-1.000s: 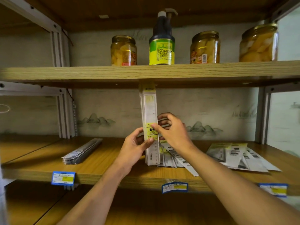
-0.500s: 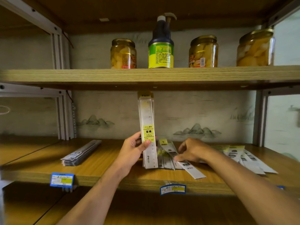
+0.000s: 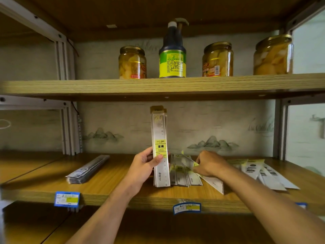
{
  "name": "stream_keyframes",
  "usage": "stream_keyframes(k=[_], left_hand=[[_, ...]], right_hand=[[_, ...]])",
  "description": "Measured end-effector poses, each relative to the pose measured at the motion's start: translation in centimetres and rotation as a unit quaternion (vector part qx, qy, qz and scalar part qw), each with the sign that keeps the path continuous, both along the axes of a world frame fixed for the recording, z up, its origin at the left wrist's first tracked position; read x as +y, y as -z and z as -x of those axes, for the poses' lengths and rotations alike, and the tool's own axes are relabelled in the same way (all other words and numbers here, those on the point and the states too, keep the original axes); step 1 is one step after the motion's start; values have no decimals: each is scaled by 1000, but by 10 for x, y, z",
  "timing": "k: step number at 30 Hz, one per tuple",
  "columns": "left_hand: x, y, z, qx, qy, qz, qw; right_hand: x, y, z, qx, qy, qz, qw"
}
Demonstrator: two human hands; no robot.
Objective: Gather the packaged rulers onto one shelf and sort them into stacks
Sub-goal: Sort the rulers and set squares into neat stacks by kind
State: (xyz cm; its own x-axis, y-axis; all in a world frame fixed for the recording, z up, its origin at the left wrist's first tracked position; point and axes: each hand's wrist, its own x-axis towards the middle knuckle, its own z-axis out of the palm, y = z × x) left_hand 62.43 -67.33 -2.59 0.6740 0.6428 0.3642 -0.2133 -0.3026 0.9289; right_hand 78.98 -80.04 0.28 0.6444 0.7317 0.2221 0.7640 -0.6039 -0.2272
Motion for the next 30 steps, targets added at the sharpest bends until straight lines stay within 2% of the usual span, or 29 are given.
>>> stream_keyframes(k=[3,6,7,10,12,13,24,30], left_hand=[[0,0,0,-2,1,1,1000],[-1,0,1,-8,2,0,1000],[-2,0,1,-11,2,3,1000],[-5,-2,2,-17,-2,10,1000],[-8,-3,3,-19,1,12,1000],[-8,-4,4,-18,2,13,1000],[-10,-4,9,-15,35,-40,998],[-11,-5,9,-22,51,-44,997]], right_hand=[[-4,4,-11,54,-11,-58,997],[-11,1,-14,132,-34,-179,974],[-13,-1,-13,178,-55,-234,954],[-16,-9,1,311,-142,-375,862],[-15,-14,11,373,-184,-406,814],[-14,-14,15,389,-196,-408,802],[20,-1,40,359,-210,-376,828],[24,-1,43,265,-192,-368,871]])
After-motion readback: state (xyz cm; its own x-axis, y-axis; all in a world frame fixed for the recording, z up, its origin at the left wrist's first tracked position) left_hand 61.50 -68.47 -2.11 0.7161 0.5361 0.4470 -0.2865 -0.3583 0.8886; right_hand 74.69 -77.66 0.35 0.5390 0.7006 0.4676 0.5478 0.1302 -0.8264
